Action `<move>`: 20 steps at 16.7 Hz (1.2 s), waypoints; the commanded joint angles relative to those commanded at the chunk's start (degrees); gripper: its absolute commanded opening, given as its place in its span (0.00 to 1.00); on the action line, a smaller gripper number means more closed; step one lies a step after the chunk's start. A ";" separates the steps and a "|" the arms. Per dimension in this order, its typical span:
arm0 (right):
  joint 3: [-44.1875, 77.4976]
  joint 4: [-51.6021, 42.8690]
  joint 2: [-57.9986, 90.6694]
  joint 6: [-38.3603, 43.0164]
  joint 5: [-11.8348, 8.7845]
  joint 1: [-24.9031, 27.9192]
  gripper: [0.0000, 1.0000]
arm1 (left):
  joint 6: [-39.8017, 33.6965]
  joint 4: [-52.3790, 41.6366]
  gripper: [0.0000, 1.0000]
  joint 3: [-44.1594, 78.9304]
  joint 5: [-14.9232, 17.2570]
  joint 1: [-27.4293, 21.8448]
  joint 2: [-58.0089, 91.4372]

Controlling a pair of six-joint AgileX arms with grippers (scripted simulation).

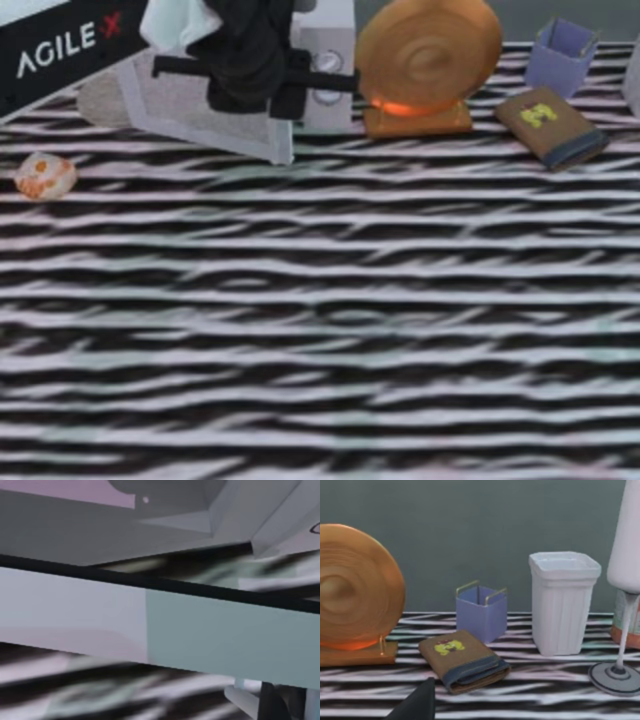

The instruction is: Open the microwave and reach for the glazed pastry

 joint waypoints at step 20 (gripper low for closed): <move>0.00 0.00 0.00 0.00 0.00 0.00 1.00 | 6.83 3.31 0.00 -7.70 3.81 1.43 -5.21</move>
